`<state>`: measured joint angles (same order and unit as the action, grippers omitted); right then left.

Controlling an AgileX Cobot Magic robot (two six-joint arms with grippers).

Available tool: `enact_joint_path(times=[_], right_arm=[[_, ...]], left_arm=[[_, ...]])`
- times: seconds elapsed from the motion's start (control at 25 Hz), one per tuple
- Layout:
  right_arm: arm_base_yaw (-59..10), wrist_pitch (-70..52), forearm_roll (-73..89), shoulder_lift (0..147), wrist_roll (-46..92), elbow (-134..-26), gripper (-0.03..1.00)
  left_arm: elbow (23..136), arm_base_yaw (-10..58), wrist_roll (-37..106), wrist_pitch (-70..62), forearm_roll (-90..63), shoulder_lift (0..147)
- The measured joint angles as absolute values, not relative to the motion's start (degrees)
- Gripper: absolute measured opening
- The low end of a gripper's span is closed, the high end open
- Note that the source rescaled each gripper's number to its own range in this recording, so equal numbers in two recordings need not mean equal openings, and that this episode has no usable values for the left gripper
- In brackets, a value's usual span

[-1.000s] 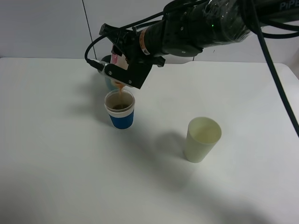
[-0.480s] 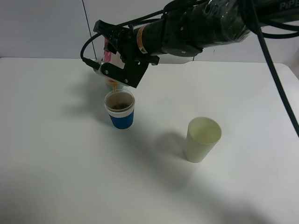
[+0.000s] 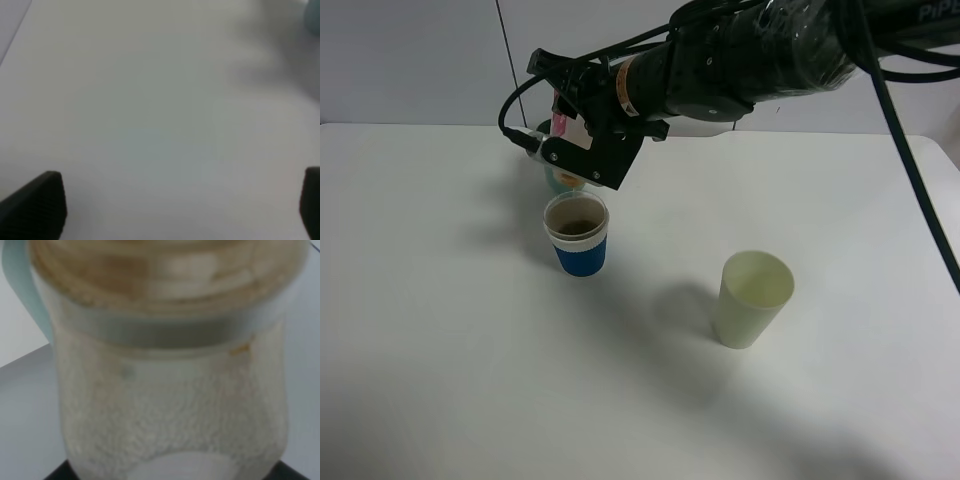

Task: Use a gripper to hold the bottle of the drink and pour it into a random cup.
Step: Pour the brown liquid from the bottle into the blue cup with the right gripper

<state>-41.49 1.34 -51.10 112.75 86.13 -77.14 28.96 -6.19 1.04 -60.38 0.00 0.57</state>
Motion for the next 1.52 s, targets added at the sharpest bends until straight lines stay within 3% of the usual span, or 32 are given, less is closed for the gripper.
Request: enact_joint_path(times=[0.52,1.52], right_arm=[[-41.49,10.48,-51.10,112.75,87.77,-77.14,0.03],[-41.60,7.09,-51.06,112.75,100.63,-77.14,0.02]], left_arm=[[28.96,-6.19,1.04,-60.43,0.00,0.57],[28.96,-6.19,1.04,-60.38,0.00,0.57]])
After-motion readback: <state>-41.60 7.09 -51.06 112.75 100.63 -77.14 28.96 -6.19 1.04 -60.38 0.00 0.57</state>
